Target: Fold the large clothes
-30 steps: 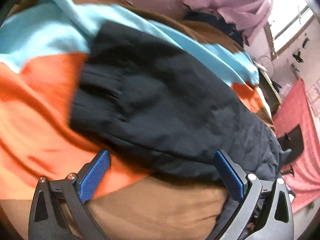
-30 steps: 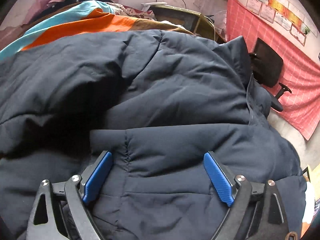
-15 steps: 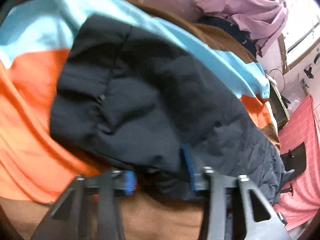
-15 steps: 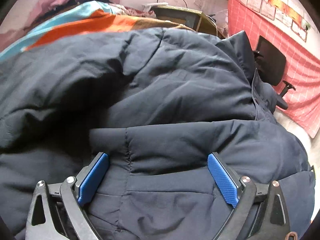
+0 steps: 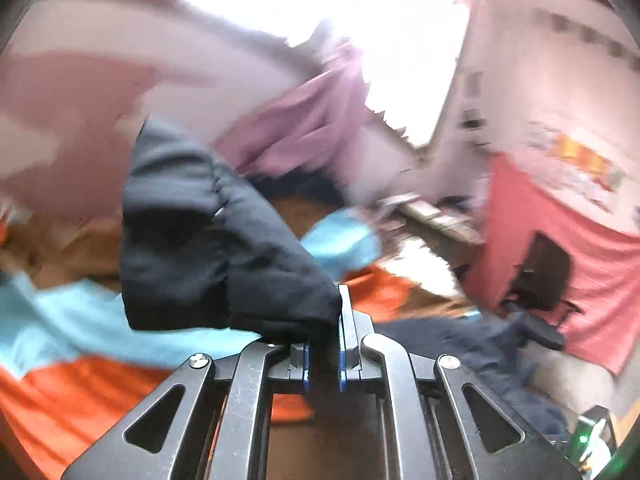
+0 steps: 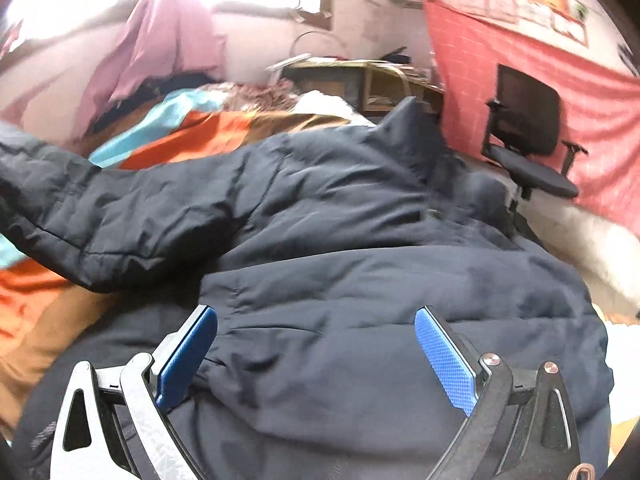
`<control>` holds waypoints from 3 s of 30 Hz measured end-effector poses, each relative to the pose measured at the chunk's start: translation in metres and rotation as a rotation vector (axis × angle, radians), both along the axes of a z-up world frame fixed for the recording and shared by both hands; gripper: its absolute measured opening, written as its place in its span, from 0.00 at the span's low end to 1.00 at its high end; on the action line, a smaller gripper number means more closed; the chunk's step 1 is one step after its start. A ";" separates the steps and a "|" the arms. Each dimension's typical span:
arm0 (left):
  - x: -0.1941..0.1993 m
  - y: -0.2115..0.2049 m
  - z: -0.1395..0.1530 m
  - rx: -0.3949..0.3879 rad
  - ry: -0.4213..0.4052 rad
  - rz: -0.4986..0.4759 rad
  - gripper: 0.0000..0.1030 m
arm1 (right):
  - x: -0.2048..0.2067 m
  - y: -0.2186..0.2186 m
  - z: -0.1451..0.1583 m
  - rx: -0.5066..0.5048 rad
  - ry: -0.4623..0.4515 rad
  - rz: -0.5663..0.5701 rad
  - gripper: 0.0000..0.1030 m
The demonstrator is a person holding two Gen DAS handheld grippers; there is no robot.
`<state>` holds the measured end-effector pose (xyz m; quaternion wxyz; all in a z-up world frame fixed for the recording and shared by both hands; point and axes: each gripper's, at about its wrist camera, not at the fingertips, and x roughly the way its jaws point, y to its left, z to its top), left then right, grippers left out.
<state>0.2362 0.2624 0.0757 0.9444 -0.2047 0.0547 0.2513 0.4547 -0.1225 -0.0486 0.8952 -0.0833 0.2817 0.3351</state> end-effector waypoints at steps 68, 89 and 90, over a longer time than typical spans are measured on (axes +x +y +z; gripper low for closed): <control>0.155 -0.166 -0.116 0.036 0.521 -0.584 0.60 | 0.088 -0.223 -0.004 0.139 0.275 -0.452 0.23; 0.215 -0.164 -0.148 0.068 0.520 -0.661 0.68 | 0.079 -0.148 -0.044 -0.032 0.121 -0.328 0.61; 0.215 -0.165 -0.151 0.069 0.522 -0.658 0.69 | 0.080 -0.148 -0.047 -0.029 0.124 -0.326 0.61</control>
